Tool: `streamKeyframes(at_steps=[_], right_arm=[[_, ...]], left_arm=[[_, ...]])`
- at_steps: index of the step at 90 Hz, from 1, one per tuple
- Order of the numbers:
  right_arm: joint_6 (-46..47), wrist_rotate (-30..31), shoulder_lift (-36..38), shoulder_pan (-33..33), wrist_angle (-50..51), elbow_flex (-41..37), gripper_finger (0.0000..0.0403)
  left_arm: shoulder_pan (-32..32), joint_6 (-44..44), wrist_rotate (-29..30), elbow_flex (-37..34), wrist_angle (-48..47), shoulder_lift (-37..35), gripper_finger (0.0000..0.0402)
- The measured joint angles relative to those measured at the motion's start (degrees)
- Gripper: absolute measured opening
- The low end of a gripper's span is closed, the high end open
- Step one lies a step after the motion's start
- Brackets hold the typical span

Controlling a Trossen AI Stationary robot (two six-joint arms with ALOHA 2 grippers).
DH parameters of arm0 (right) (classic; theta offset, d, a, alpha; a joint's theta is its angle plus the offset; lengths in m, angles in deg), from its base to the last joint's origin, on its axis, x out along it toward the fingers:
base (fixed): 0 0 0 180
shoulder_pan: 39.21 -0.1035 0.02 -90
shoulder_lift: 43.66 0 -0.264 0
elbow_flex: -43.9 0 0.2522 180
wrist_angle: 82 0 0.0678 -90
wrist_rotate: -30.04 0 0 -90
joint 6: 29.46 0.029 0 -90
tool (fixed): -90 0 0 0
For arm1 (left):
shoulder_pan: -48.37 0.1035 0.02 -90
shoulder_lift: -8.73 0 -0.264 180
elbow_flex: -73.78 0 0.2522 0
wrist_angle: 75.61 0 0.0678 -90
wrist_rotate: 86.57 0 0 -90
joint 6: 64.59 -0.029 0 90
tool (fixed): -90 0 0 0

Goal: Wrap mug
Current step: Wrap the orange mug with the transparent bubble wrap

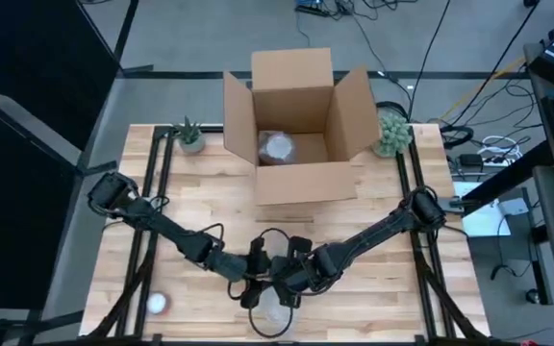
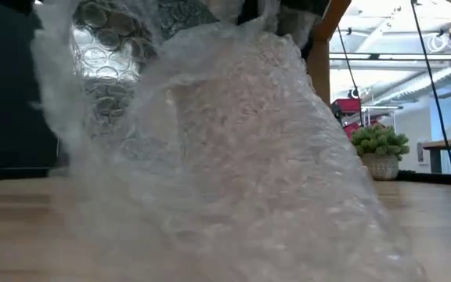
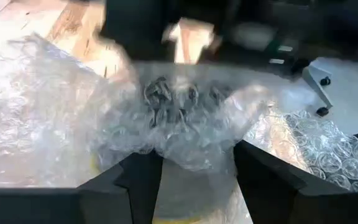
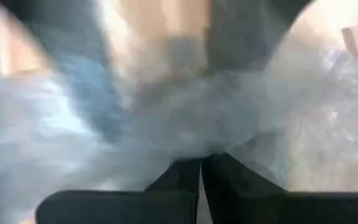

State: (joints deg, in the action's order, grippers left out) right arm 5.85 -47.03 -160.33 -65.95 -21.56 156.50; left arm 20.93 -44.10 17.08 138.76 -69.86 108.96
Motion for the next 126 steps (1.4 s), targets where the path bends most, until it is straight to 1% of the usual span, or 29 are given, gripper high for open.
streamKeyframes(at_steps=[7,16,23,31,40,51,60,77,87,97,111,118,126], right_arm=[[0.0,-2.4,1.9,0.0,3.1,1.1,0.0],[0.0,-2.9,4.2,-0.3,5.5,2.3,0.0],[0.0,-2.8,5.8,-0.6,4.2,2.5,0.0],[-1.2,-1.6,6.0,-0.8,0.0,2.5,0.0],[-1.5,-0.9,3.7,-0.7,-2.8,2.6,0.0],[-1.2,-0.9,-0.8,0.7,0.0,2.5,0.0],[0.4,-0.9,-3.1,1.7,1.8,2.6,0.0],[-0.3,-1.1,-6.3,2.2,1.4,2.8,0.0],[-0.3,-0.9,-6.6,2.2,0.9,2.7,0.0],[-0.4,-0.6,-6.8,1.9,-0.1,2.6,0.0],[-0.5,-0.5,-6.9,1.8,-0.2,2.6,0.0],[-0.7,-0.6,-6.9,1.8,-0.3,2.6,0.0],[-1.6,-0.7,-6.9,1.8,-0.6,2.5,0.0]], left_arm=[[0.0,0.1,0.0,0.0,0.3,0.0,0.0183],[0.0,0.2,0.0,0.0,0.3,0.1,0.0183],[0.1,1.1,0.1,-0.1,0.4,0.1,0.0183],[0.1,1.6,0.4,-0.1,0.5,0.1,0.0183],[0.1,1.7,0.5,-0.2,1.3,0.2,0.0183],[0.1,1.7,0.5,-0.2,1.6,0.2,0.0183],[0.1,1.6,0.8,-0.2,1.9,0.2,0.0183],[-0.1,1.5,1.1,-0.3,1.9,0.1,0.0183],[-0.3,1.7,0.6,-0.3,1.0,-1.0,0.0183],[-0.6,1.7,-0.1,-0.5,-2.6,-3.7,0.0183],[-0.9,1.9,0.0,-0.4,-10.3,-9.2,0.0183],[-1.1,2.8,3.0,-0.4,-14.5,-11.6,0.0183],[-1.1,2.3,9.1,-0.4,-20.5,-13.7,0.0183]])
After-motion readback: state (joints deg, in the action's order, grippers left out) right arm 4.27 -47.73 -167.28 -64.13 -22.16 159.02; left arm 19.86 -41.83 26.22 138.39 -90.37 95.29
